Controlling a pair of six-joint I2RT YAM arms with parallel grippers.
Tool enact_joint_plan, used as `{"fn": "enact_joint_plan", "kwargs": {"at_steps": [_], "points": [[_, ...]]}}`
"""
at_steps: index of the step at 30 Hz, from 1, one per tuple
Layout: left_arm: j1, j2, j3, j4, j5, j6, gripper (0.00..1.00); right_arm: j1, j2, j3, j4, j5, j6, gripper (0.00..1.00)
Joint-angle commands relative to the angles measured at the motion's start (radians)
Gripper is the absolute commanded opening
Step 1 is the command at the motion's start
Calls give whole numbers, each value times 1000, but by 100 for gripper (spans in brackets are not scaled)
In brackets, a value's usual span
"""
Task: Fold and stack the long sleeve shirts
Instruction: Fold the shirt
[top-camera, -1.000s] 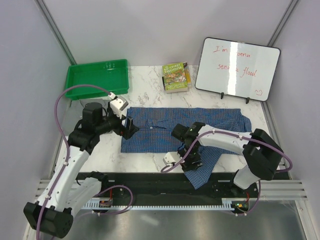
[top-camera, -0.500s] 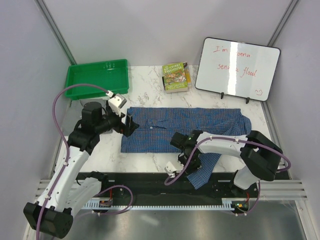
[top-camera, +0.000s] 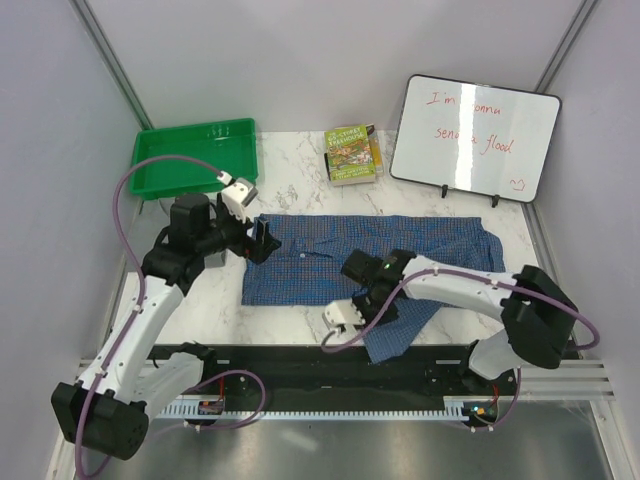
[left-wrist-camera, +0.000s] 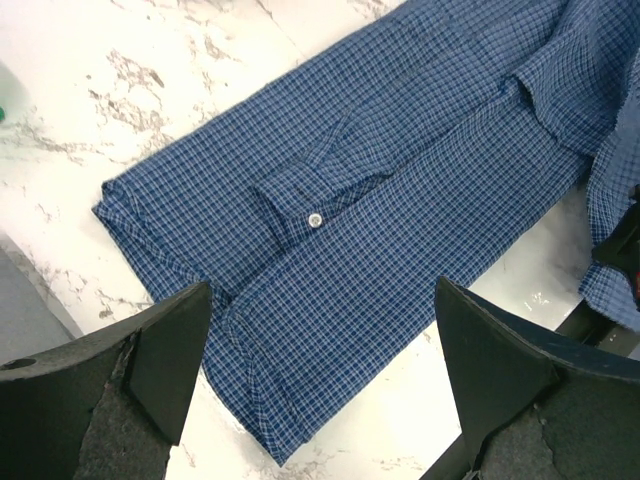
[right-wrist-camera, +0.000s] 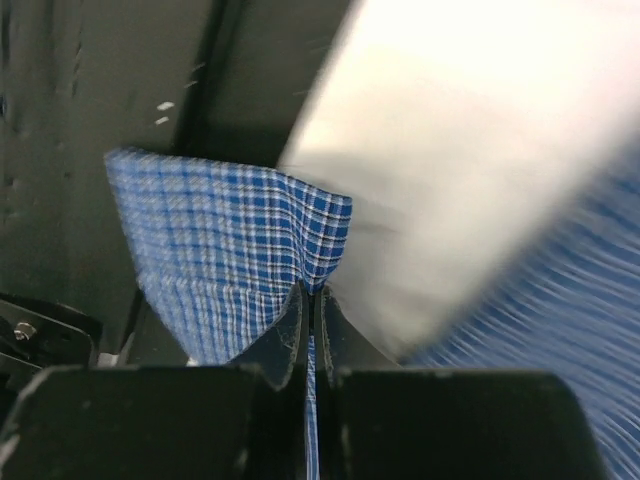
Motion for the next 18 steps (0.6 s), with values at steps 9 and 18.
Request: {"fn": "enact_joint_plan", "kwargs": {"at_steps": [9,18], "points": [[3,104,206,22,145,89,96,-548,-102,587,155,-106,306,0],[3,157,231,32,119,108,95,-818,117,773,474,-8,502,0]]}}
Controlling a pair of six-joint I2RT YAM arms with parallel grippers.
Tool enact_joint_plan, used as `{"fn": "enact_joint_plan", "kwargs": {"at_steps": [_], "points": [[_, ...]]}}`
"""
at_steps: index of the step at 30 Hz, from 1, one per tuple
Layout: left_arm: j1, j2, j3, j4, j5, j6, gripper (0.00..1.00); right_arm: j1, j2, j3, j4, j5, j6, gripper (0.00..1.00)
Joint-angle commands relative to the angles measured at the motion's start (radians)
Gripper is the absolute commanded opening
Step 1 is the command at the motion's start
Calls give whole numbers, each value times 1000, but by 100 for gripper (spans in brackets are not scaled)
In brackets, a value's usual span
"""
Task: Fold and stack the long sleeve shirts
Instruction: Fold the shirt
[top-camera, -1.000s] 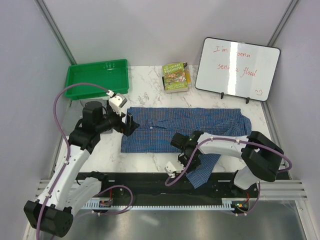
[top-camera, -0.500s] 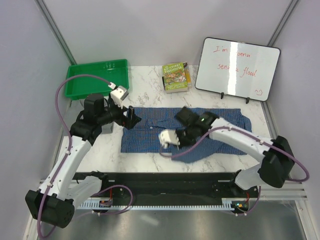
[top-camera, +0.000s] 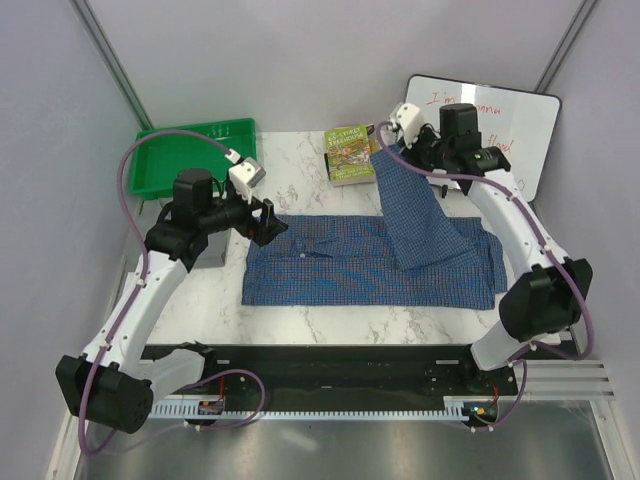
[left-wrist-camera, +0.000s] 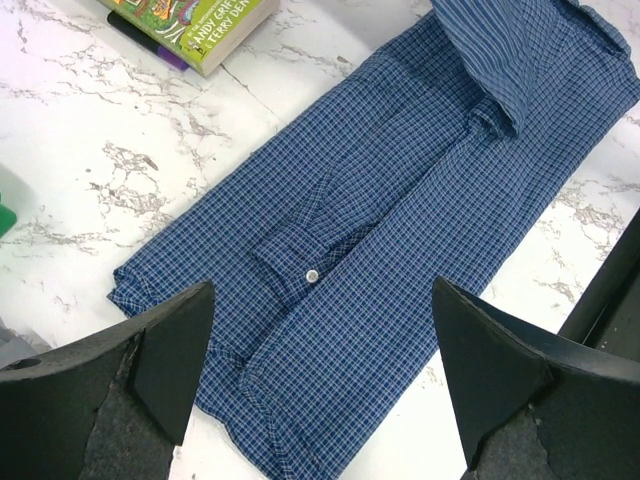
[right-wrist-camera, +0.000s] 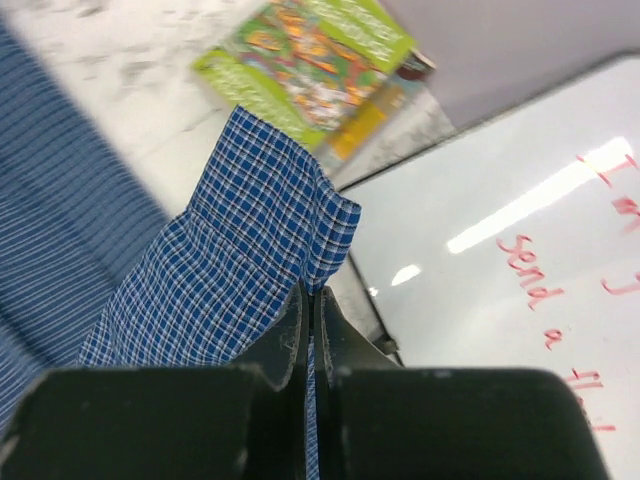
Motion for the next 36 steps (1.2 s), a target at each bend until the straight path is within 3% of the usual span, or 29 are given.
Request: {"fn": "enact_joint_plan", "kwargs": {"at_steps": [1,8,14,18,23,28,36], "points": [[3,8,40,30,13,38,95,-101,83,123,194,46,155,0],[5,15,2,30,2,52,94,-130,163,174,365,37,219,0],[3,20,-13,27,-36,64,94,-113,226,209,397,101,204,0],[5,11,-27,26,-62,66,94,-79,154,137,373,130,153,0],[5,12,-47,20,-67,41,94,26,-22,-70,310,174,113,0],[6,27,-56,12,-77,23,94,192,-158,-318,322,346,130,0],[8,37,-59,-2,-103,14,94,407,-184,-424,334,510,274,0]]}}
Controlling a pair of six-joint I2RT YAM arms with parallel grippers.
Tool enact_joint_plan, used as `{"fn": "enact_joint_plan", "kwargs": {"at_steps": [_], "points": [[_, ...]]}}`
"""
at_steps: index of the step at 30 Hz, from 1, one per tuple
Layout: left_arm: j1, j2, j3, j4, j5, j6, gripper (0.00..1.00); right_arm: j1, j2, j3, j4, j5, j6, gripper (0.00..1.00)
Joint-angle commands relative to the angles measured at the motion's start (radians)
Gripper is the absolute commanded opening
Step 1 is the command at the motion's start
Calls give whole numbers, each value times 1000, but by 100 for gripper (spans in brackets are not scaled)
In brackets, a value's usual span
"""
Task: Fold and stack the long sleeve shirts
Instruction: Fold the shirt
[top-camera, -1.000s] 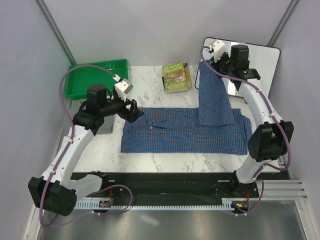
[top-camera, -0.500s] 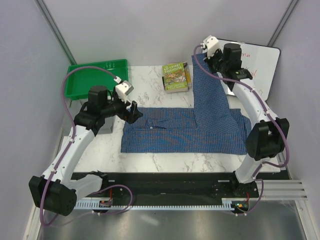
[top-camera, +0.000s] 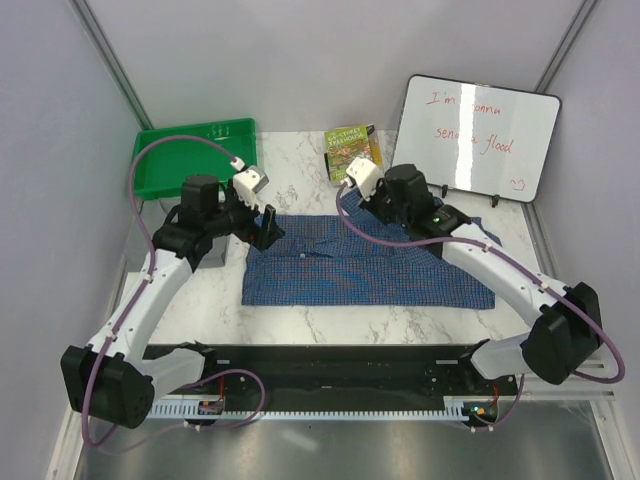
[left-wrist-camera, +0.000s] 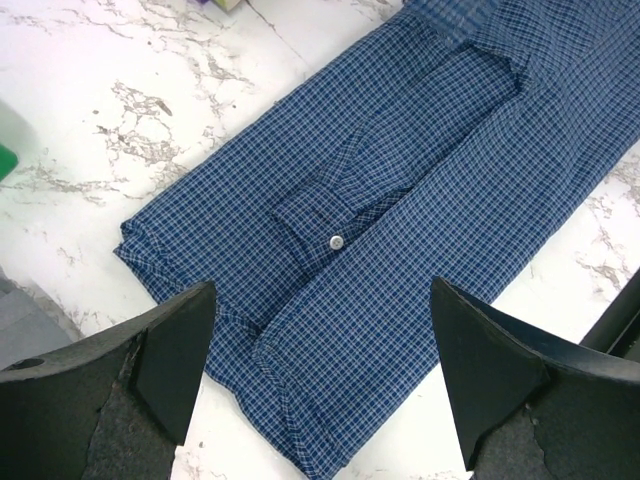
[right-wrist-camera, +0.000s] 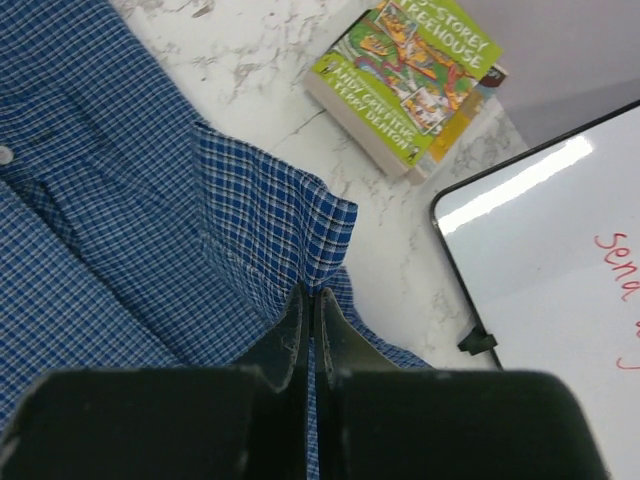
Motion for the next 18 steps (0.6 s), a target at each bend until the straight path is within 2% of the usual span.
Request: {"fn": "enact_joint_plan", "kwargs": {"at_steps": [1,6,9,12,14,15,16,18], "points": [[12,8,-1,-3,-31,-19,94,110,12,-22,30,149,128,0],[52,22,-10,-41,23,-55,91,219,87,13,45,215,209,0],[64,19,-30,-49,64,-79,89,264,110,17,44,185,272,4],[64,14,-59,-46,89,-113,88,317,136,24,26,90,304,20],[66,16,-72,-44,90,-130,88,337,142,36,6,12,320,27],[66,22,-84,-43,86,-145,88,343,139,39,1,-37,324,37],[66,25,-88,-46,87,-148,88,343,139,51,-22,-64,317,58],[66,40,-92,-52,127,-154,87,322,115,73,-75,-91,286,76]]}}
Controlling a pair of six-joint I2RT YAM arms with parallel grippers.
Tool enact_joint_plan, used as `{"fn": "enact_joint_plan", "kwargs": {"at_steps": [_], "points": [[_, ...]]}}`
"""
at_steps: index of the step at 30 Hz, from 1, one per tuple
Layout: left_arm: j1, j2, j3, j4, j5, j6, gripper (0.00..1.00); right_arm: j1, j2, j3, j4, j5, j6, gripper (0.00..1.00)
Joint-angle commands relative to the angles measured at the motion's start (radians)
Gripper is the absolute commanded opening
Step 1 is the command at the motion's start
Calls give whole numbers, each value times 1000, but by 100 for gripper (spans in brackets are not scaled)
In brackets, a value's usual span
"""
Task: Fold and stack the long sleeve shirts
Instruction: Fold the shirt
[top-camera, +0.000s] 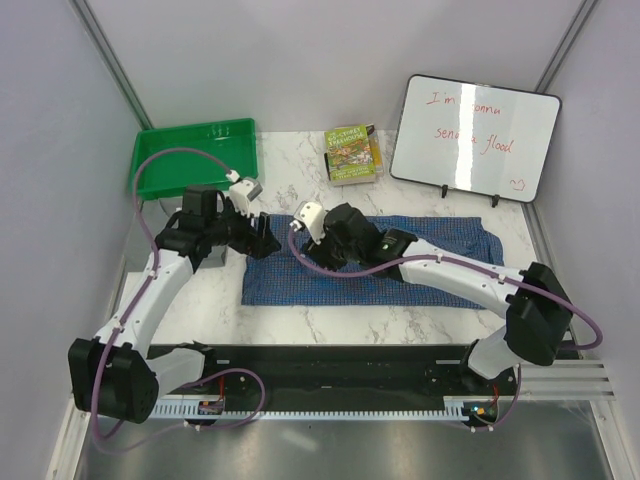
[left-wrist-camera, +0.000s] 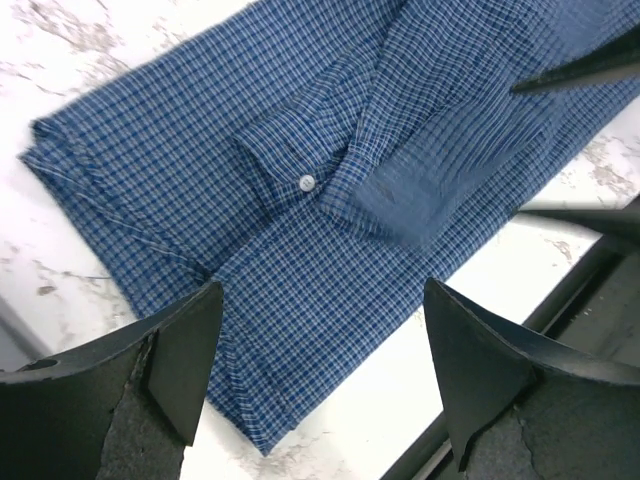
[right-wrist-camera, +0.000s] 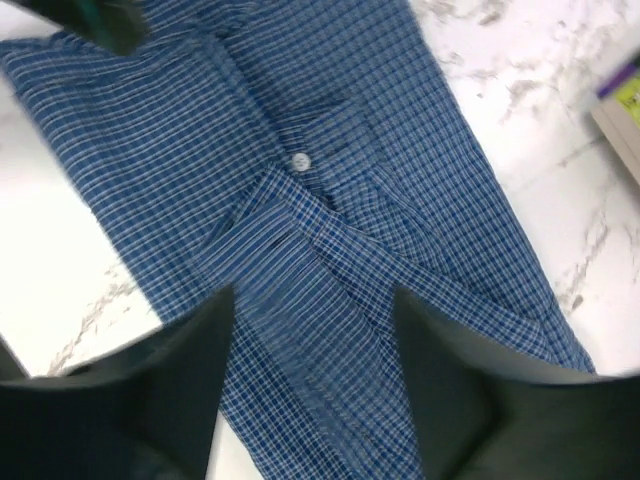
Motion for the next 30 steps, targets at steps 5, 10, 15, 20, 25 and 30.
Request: {"fn": "enact_joint_plan", "kwargs": {"at_steps": [5,10,15,20,25,30], "points": [[1,70,-21,-8,114,-57,79,-217,-145,93,-201,-333,-63,82],[-31,182,-7,-23,107,-71,64,-397,-112,93,-297,-350,-173,63],[-72,302,25,-20,102,-89,56,-477,6,157,-314,-410,-192,54],[-107,386,39,1,99,-96,53,-567,80,205,-406,-456,-183,52],[-138,481,50,58,76,-143,53,-690,56,162,-491,-444,-201,52],[-172,540,71,101,65,-169,53,-793,8,121,-549,-435,-229,53]]}}
